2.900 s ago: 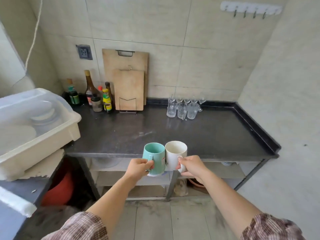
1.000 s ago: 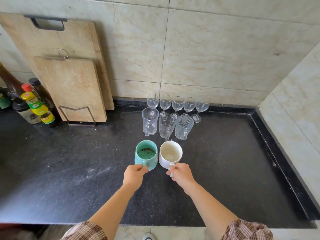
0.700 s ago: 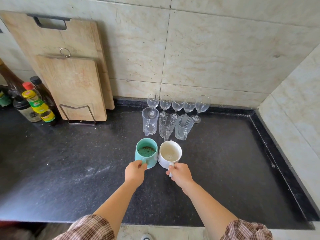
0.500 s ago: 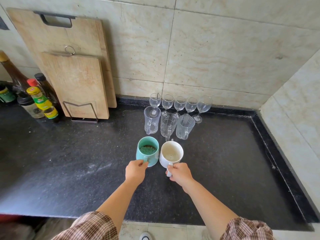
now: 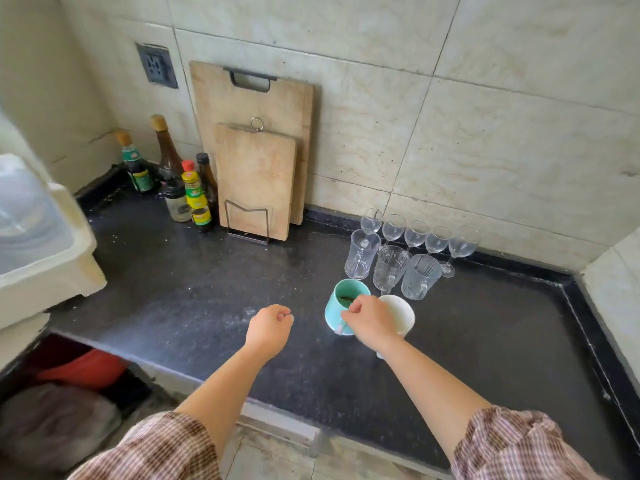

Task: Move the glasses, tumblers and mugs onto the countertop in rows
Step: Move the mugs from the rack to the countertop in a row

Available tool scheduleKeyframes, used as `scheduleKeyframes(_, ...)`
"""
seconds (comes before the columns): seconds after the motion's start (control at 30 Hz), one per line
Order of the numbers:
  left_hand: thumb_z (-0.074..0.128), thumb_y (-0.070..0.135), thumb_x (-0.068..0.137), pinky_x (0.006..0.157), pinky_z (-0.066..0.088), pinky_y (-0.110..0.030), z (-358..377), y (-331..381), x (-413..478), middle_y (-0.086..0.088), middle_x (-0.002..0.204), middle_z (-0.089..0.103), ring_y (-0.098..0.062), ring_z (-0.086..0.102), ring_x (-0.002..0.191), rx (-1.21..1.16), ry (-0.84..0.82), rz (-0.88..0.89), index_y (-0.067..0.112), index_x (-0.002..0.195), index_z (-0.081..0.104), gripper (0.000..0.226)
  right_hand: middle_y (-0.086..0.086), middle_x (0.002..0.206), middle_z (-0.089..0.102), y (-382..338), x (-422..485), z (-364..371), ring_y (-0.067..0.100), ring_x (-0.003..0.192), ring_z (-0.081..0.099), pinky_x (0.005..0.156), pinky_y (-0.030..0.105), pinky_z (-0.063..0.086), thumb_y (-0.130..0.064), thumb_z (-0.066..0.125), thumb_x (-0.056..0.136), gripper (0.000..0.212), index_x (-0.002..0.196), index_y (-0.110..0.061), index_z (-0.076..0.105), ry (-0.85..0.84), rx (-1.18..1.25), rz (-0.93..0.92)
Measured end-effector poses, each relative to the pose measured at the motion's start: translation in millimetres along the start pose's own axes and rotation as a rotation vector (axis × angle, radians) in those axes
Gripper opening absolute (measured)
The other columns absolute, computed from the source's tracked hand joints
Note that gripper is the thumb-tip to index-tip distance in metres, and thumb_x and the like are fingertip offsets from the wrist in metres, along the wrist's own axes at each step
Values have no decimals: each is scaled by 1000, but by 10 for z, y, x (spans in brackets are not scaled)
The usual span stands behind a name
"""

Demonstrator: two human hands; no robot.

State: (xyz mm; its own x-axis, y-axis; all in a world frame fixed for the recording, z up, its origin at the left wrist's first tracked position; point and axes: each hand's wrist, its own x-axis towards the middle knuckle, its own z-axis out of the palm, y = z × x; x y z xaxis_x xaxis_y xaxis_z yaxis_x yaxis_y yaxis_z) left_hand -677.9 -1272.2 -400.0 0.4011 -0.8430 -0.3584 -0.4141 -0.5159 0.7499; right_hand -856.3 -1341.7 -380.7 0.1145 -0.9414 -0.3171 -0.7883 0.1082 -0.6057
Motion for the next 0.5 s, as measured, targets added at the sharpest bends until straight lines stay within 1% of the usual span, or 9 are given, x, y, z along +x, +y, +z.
scheduleKeyframes(0.03,48,21,93,85,49,-32,-159,-81,-70,0,102,60,-27,59,99,6,35,6,20,111,62,23,4,76,61,-141,-73,120,27,76,59,67,33,44,-22,62,80,14,71,-18,53,-22,-1,-43)
scheduleKeyframes(0.1,48,22,93,80,48,-30,-493,-299,-243,0,108,63,-27,61,98,31,116,6,17,116,62,27,1,78,61,-417,-240,422,25,81,60,71,32,46,-26,63,80,15,70,-20,53,-70,-22,-141)
scheduleKeyframes(0.17,48,21,92,77,45,-26,-844,-587,-493,-2,113,67,-24,62,95,34,205,-12,16,118,62,30,-2,84,61,-714,-464,761,22,84,58,68,30,43,-30,63,80,14,76,-19,56,-135,-64,-241)
scheduleKeyframes(0.23,50,19,91,81,44,-26,-1217,-921,-826,-4,114,68,-24,62,101,42,300,-33,16,116,64,29,-2,87,60,-1026,-753,1119,20,79,55,65,30,41,-32,62,83,15,81,-18,57,-220,-89,-330)
scheduleKeyframes(0.27,51,18,90,84,44,-27,-1401,-1107,-1016,-6,114,68,-24,62,104,59,349,-38,15,115,65,29,-1,88,60,-1178,-920,1306,20,79,54,66,31,42,-32,62,84,16,83,-17,56,-264,-104,-376)
scheduleKeyframes(0.4,53,19,89,92,46,-32,-2102,-1853,-1860,-10,114,69,-25,63,107,107,554,-91,11,116,66,30,3,100,61,-1759,-1729,2049,25,95,57,77,33,44,-32,60,85,17,89,-16,56,-379,-186,-582)
scheduleKeyframes(0.5,50,20,90,89,47,-34,-2547,-2378,-2523,-11,111,67,-28,62,104,129,682,-183,12,115,66,31,8,110,63,-2110,-2397,2560,28,104,57,79,31,41,-33,59,85,24,99,-13,58,-441,-287,-776)
